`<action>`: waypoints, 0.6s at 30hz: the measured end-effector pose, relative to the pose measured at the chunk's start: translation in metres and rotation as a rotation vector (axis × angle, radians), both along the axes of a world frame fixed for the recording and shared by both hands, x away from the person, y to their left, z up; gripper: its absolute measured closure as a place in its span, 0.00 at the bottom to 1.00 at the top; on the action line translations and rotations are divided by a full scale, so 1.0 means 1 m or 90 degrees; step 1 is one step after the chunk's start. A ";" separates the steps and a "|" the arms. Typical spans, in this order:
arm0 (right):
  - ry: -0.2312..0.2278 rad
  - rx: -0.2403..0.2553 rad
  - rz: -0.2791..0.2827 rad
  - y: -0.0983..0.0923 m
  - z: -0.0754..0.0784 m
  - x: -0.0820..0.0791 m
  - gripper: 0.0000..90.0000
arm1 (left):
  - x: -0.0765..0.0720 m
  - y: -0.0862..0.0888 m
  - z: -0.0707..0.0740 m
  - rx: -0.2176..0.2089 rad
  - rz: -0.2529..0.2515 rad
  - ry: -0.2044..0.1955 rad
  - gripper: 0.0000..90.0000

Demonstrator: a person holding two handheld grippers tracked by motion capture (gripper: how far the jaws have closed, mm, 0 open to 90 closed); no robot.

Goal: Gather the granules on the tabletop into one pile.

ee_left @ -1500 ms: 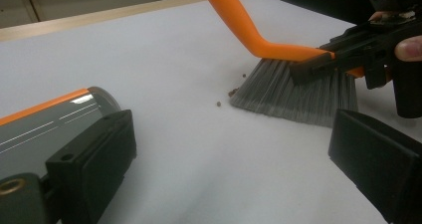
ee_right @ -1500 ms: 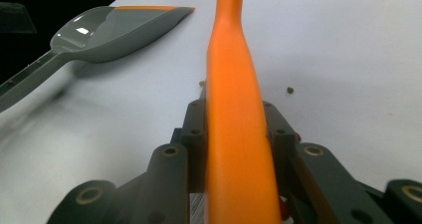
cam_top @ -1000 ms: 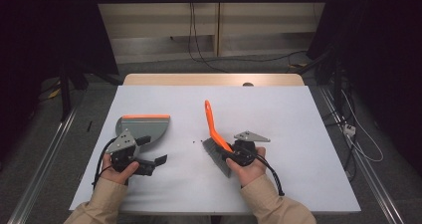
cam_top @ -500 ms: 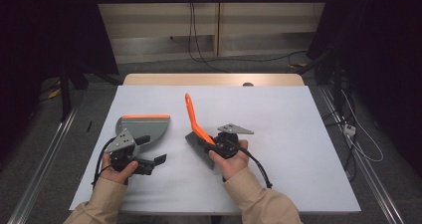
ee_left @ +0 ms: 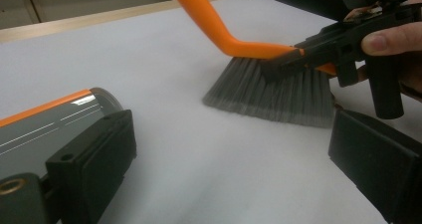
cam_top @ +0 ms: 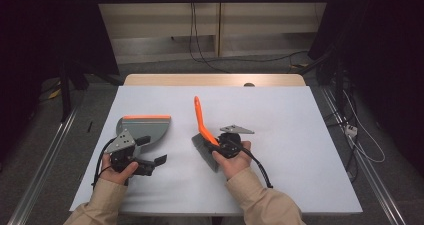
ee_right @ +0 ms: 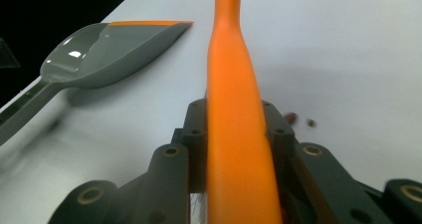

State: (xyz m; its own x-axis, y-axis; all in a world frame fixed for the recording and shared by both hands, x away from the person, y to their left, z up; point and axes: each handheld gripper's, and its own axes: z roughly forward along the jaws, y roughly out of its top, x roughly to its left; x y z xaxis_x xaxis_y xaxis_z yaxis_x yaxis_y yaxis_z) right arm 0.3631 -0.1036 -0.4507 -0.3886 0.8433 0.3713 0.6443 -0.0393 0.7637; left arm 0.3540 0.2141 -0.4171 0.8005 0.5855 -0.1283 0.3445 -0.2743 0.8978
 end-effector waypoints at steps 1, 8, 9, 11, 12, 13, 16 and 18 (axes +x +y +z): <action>-0.002 -0.002 -0.005 -0.004 0.000 -0.002 0.79 | 0.000 -0.001 0.000 -0.001 0.000 0.000 0.05; 0.003 0.010 -0.036 -0.030 -0.001 -0.010 0.79 | -0.001 -0.003 -0.001 0.001 -0.001 0.004 0.05; 0.001 0.008 -0.037 -0.031 -0.001 -0.011 0.79 | -0.001 -0.003 -0.001 0.001 -0.001 0.004 0.05; 0.001 0.009 -0.040 -0.034 -0.001 -0.012 0.79 | -0.001 -0.003 -0.001 0.001 -0.001 0.003 0.05; 0.002 0.012 -0.041 -0.035 -0.001 -0.012 0.79 | -0.001 -0.004 -0.001 0.002 -0.001 0.004 0.05; 0.001 0.014 -0.043 -0.036 -0.002 -0.012 0.79 | -0.001 -0.004 -0.001 0.004 -0.001 0.005 0.05; -0.002 0.019 -0.043 -0.036 -0.001 -0.013 0.79 | -0.001 -0.003 -0.001 0.002 -0.002 0.004 0.05; -0.001 0.027 -0.041 -0.037 0.000 -0.012 0.79 | -0.001 -0.003 -0.001 0.000 0.000 0.005 0.05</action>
